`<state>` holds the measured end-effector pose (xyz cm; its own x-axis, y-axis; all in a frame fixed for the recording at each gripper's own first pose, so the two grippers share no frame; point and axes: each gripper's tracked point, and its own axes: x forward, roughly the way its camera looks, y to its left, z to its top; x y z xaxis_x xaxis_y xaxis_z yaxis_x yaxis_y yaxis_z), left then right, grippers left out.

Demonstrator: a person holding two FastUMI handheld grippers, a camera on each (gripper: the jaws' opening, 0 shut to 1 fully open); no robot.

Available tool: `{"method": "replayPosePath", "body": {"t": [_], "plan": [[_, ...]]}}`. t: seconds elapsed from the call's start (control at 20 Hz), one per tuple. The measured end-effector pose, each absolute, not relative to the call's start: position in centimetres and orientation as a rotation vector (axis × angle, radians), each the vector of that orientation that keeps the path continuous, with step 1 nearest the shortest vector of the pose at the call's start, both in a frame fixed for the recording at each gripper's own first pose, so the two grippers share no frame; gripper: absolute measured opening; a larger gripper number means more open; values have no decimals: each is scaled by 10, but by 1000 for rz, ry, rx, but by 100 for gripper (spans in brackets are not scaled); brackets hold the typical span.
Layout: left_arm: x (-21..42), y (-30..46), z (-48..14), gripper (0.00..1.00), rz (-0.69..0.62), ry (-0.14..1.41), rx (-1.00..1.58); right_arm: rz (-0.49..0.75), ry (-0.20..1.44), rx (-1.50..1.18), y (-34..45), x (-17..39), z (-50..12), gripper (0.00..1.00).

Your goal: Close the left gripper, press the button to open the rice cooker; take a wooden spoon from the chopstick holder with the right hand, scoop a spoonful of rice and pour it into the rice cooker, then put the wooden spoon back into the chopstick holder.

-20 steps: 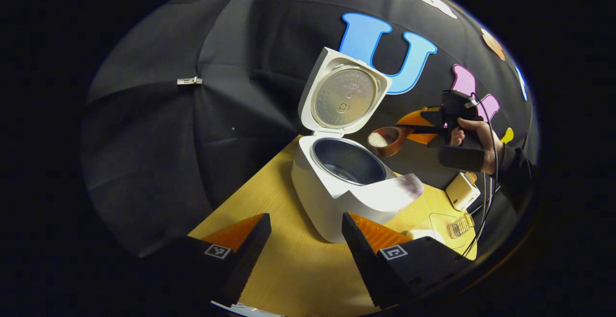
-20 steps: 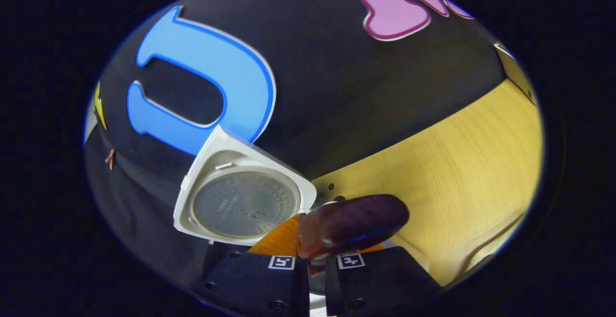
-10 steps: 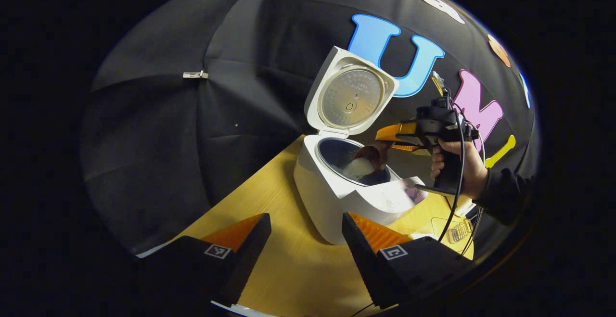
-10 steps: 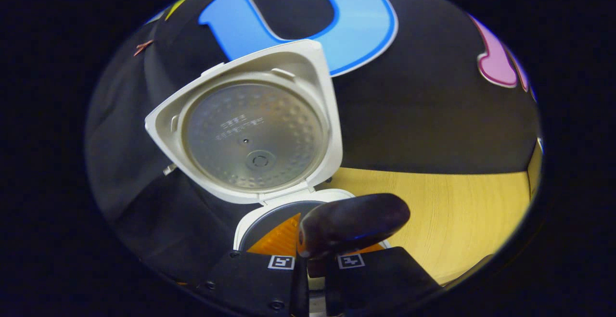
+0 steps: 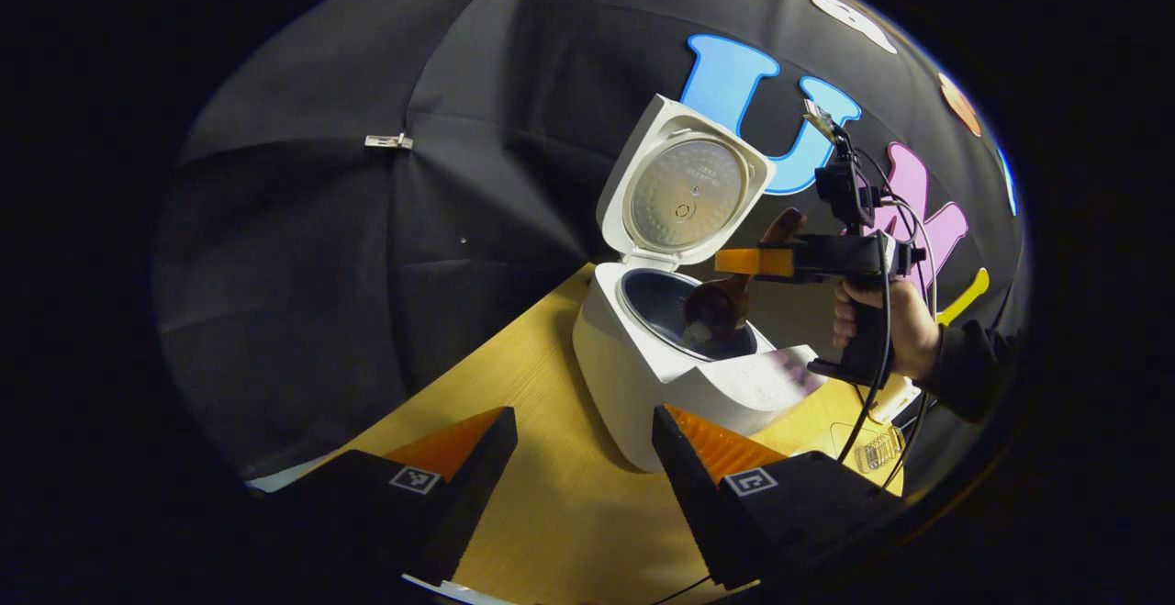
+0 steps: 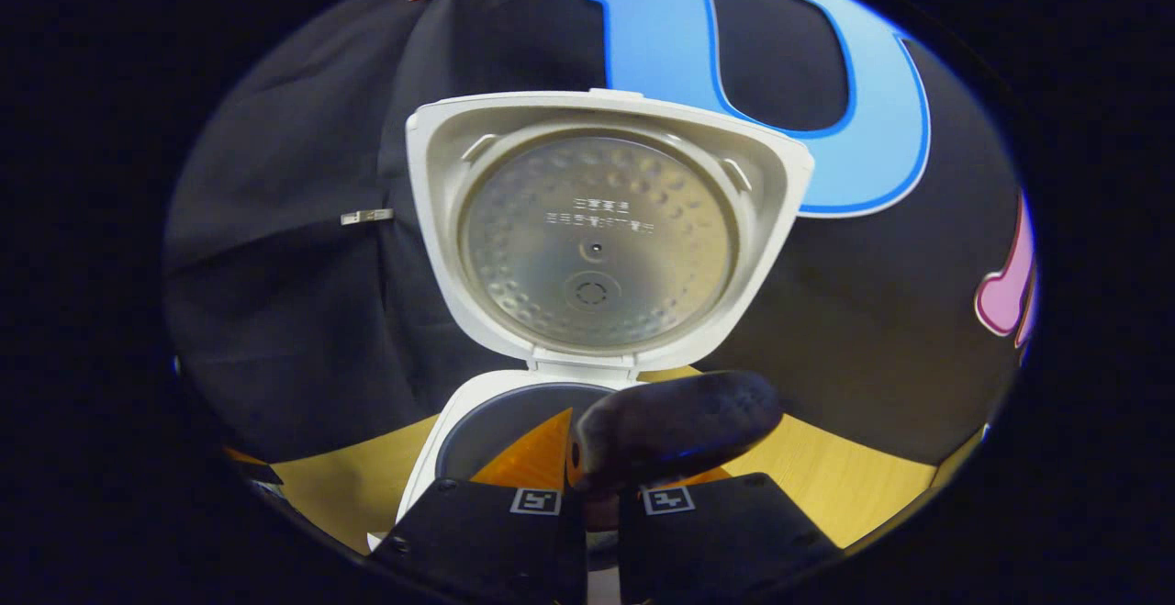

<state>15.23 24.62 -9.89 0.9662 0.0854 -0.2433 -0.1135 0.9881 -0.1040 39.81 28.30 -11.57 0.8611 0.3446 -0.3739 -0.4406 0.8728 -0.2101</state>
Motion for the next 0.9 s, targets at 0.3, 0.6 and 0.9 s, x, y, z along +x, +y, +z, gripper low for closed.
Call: {"method": "replayPosePath", "body": {"t": [0.3, 0.6, 0.9], "plan": [[149, 252, -97, 96, 106, 227, -119, 427, 317, -349, 291, 391, -109, 17], [146, 240, -71, 96, 90, 193, -115, 374, 306, -264, 267, 382, -71, 17], [156, 200, -40, 96, 40, 151, -68, 321, 259, -126, 215, 356, -12, 17]]}}
